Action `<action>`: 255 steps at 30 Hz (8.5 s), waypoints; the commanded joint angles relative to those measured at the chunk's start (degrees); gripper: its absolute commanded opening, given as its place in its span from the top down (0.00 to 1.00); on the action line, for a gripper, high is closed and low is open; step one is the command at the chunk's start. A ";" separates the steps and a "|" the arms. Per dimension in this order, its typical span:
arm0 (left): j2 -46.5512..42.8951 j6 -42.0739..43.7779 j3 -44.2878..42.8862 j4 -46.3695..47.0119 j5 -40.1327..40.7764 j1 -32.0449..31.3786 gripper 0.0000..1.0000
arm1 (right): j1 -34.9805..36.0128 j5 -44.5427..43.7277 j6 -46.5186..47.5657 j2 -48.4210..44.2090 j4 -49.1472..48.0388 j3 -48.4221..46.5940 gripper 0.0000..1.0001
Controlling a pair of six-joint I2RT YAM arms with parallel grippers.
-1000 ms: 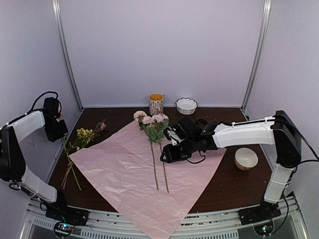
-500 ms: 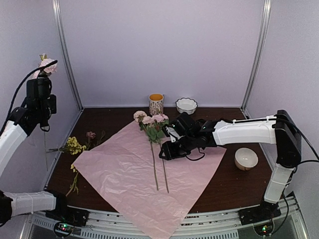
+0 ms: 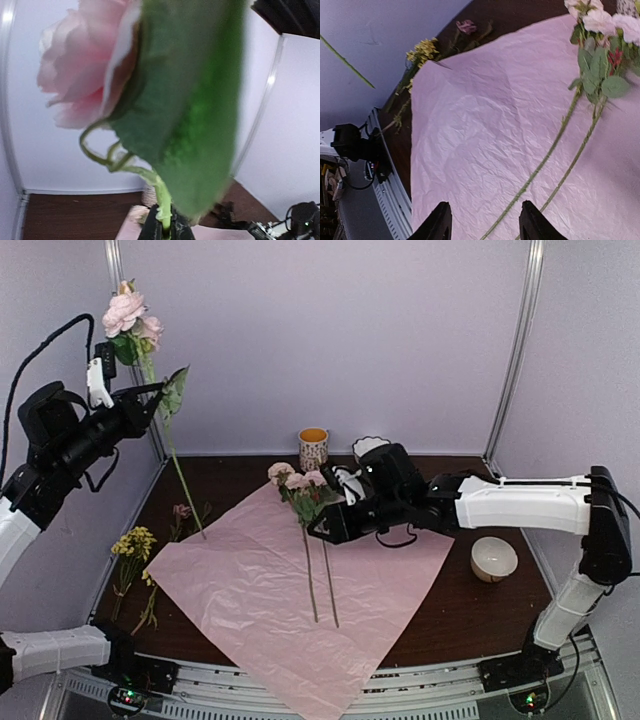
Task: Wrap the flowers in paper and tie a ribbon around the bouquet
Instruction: Pass from the left arm to the right, then place the fake flower on the flattened wrapping paper, then pick up the fake flower from the corner of the board, then pass from the left arm to the right, then place the fake flower on the flattened wrapping paper, then pick up the fake flower from the corner of the board, then pass from the left arm to the right
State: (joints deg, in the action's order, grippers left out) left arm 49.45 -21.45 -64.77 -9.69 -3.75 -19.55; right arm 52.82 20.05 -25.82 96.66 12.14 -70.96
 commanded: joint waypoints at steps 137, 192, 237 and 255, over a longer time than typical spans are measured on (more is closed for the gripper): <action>25.44 -2.89 -18.01 -41.63 13.76 -3.93 0.11 | -2.26 0.16 -19.83 10.99 -9.48 -1.02 0.93; 49.20 12.23 -41.80 -46.54 63.10 16.23 1.00 | -1.40 -22.71 -0.81 -9.03 14.11 0.46 0.14; 24.93 -12.27 -30.69 -2.77 -12.85 -28.12 1.00 | 7.84 1.66 12.05 -2.21 -22.76 -9.44 0.06; 25.93 -11.16 -30.82 -30.47 15.63 -22.60 0.14 | 6.03 -9.78 -6.65 4.76 -3.22 -14.28 1.00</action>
State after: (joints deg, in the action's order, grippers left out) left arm 74.63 -31.94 -97.12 -29.85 2.87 -46.41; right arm 60.01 13.06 -25.39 96.29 -3.42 -79.88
